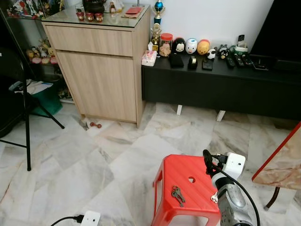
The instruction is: Hang keys on a hook
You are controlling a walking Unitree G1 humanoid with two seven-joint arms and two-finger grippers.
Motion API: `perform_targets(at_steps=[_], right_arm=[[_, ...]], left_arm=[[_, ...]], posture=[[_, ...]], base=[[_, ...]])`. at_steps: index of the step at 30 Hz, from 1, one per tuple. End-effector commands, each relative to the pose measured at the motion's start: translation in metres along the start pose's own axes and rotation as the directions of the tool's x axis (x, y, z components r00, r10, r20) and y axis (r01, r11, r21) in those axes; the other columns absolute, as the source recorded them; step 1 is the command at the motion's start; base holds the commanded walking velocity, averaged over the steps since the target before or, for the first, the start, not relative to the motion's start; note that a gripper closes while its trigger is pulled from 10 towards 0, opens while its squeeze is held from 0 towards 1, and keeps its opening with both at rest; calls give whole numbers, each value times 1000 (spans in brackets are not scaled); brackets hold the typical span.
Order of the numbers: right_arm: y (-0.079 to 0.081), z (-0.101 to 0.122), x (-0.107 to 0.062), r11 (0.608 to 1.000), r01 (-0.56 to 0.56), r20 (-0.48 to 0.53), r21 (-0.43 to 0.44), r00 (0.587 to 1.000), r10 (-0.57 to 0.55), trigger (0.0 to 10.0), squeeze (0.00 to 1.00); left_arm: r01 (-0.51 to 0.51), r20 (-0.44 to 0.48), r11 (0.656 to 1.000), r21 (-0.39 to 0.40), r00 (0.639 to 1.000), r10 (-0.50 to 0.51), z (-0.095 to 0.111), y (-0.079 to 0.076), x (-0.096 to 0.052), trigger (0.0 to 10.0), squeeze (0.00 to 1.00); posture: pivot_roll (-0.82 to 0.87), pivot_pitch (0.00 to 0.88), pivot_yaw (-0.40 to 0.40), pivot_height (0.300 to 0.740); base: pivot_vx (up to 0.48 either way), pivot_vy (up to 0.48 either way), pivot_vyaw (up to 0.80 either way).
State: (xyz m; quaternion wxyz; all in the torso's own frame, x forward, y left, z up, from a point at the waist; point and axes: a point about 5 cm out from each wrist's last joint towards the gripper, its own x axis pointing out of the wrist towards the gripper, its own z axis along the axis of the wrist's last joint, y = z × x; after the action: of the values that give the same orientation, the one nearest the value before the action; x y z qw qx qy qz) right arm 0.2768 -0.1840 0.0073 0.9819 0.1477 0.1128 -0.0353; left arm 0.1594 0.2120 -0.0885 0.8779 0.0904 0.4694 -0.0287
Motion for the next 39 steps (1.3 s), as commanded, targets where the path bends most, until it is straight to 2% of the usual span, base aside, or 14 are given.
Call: perform_targets(at_steps=[1, 10, 30, 33, 36, 39], right_arm=[[-1, 1, 0, 1000, -3, 0, -15, 1000, 3, 10000, 0], [3, 0, 1, 1000, -19, -4, -16, 1000, 19, 10000, 0], [0, -8, -5, 997, -37, -37, -62, 999, 34, 10000, 0], [4, -9, -5, 992, -86, -50, -93, 995, 82, 10000, 0], [6, -18, -9, 965, -142, -121, -223, 986, 117, 10000, 0], [4, -16, -9, 969, -126, -101, -212, 989, 107, 10000, 0]], left_arm=[[6, 2, 1000, 0, 1000, -6, 1, -1, 0, 10000, 0], [-1, 10, 1000, -2, 1000, 1, 3, -2, 1, 10000, 0], [1, 7, 1000, -8, 1000, -1, -2, -6, 0, 10000, 0], [2, 6, 1000, -6, 1000, -2, -2, -7, 0, 10000, 0], [-2, 9, 1000, 2, 1000, 2, -2, -7, 0, 10000, 0], [-2, 13, 1000, 2, 1000, 2, -1, -7, 0, 10000, 0]], posture=[[54, 0, -59, 740], [61, 0, -66, 740], [57, 0, -68, 740], [54, 0, -68, 740], [56, 0, -69, 740], [58, 0, -67, 740]], base=[[277, 0, 0], [278, 0, 0], [0, 0, 0], [0, 0, 0], [0, 0, 0], [0, 0, 0]])
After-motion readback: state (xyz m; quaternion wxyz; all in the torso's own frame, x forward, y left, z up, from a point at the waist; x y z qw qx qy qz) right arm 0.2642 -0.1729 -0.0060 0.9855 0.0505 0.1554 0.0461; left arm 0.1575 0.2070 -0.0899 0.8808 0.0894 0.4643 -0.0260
